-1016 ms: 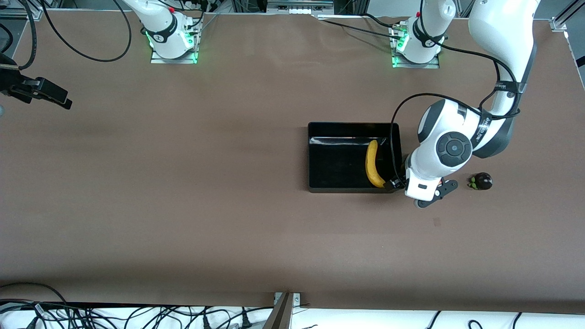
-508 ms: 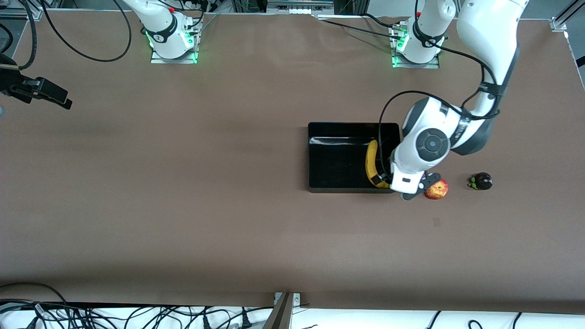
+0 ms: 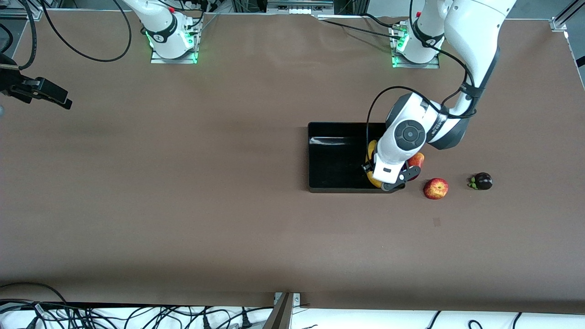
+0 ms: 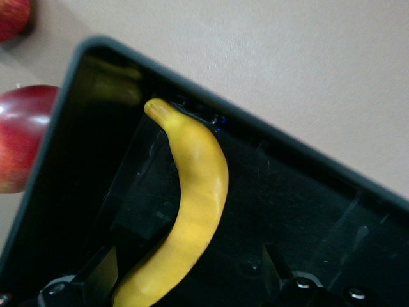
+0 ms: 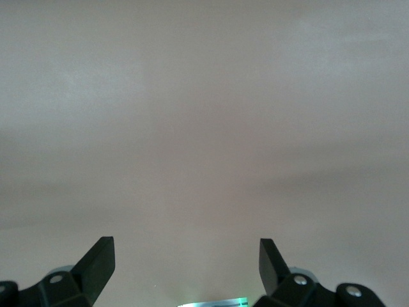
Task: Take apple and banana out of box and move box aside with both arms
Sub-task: 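Close the left gripper on the banana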
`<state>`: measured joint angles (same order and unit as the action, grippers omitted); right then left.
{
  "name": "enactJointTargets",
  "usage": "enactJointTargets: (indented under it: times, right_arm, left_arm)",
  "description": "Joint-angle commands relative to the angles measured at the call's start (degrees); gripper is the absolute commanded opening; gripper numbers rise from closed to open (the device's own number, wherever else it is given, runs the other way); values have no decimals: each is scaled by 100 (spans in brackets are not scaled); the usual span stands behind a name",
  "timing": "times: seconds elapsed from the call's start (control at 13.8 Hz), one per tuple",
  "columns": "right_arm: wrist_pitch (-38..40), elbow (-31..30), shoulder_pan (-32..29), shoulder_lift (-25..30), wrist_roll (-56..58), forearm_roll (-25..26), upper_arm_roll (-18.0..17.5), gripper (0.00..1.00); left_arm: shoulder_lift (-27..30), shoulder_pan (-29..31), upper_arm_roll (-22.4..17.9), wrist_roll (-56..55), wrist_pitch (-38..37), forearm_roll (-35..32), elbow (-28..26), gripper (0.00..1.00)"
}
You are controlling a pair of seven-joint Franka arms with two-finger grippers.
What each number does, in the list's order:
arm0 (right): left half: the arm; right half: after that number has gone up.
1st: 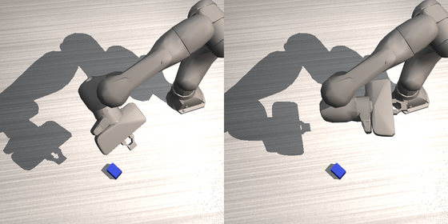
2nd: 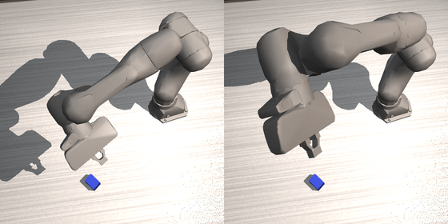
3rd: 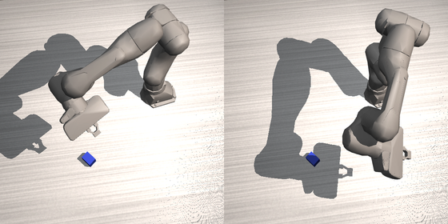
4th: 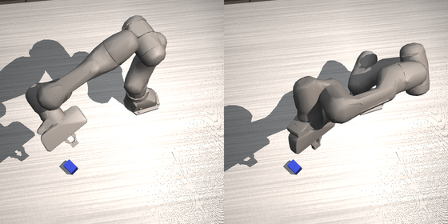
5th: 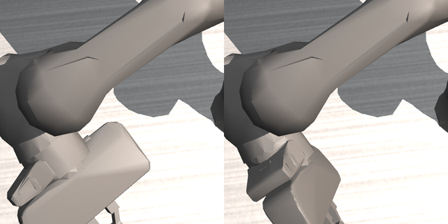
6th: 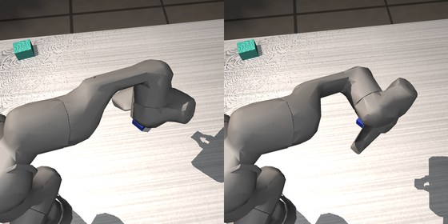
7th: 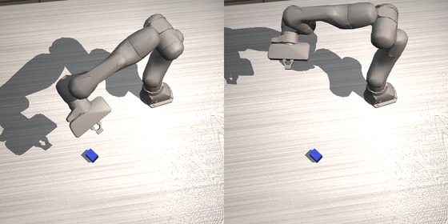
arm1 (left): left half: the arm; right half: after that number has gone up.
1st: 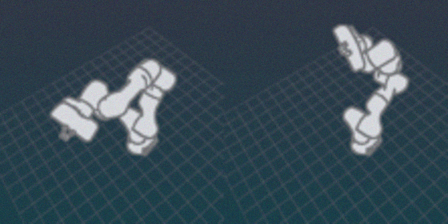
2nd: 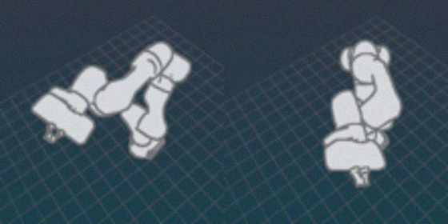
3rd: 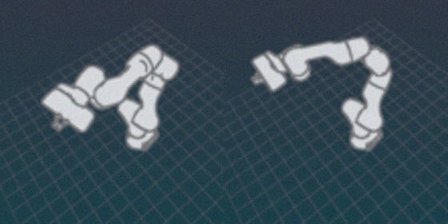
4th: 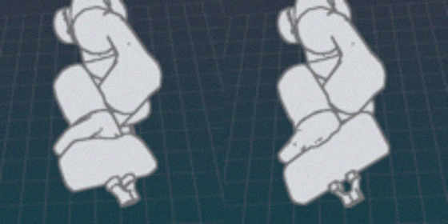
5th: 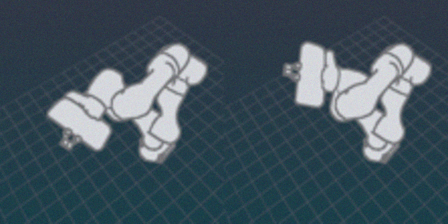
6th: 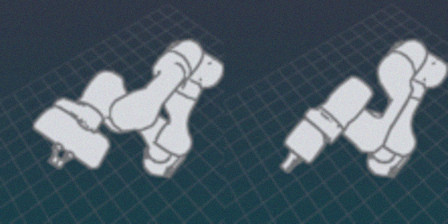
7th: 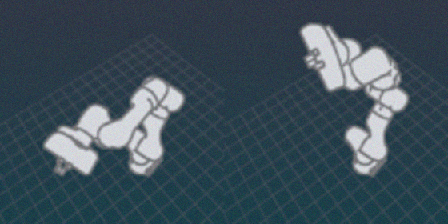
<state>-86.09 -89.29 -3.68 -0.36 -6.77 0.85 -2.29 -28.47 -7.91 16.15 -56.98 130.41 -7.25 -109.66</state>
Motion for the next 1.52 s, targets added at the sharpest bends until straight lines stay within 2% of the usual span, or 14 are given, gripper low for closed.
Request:
enactJointTargets:
  times: [0.0, 0.73, 1.16, 1.23, 1.45]
  right_arm:
    - [93, 87, 16, -7, -61, 11, -8, 100]
    - [93, 87, 16, -7, -61, 11, -8, 100]
    - [93, 78, 16, -7, -61, 11, -8, 100]
    - [101, 78, 16, -7, -61, 11, 9, 100]
    - [110, 78, 16, -7, -52, 11, 27, 100]
  left_arm:
    - [34, 9, 38, 38, 265, -293, -362, 100]
    - [-334, 0, 55, 65, 757, -356, -389, 100]
    - [-361, 0, 55, 47, 819, -356, -389, 100]
    - [-361, 0, 55, 21, 819, -356, -389, 92]
    - [-361, 0, 55, -6, 810, -356, -389, 25]
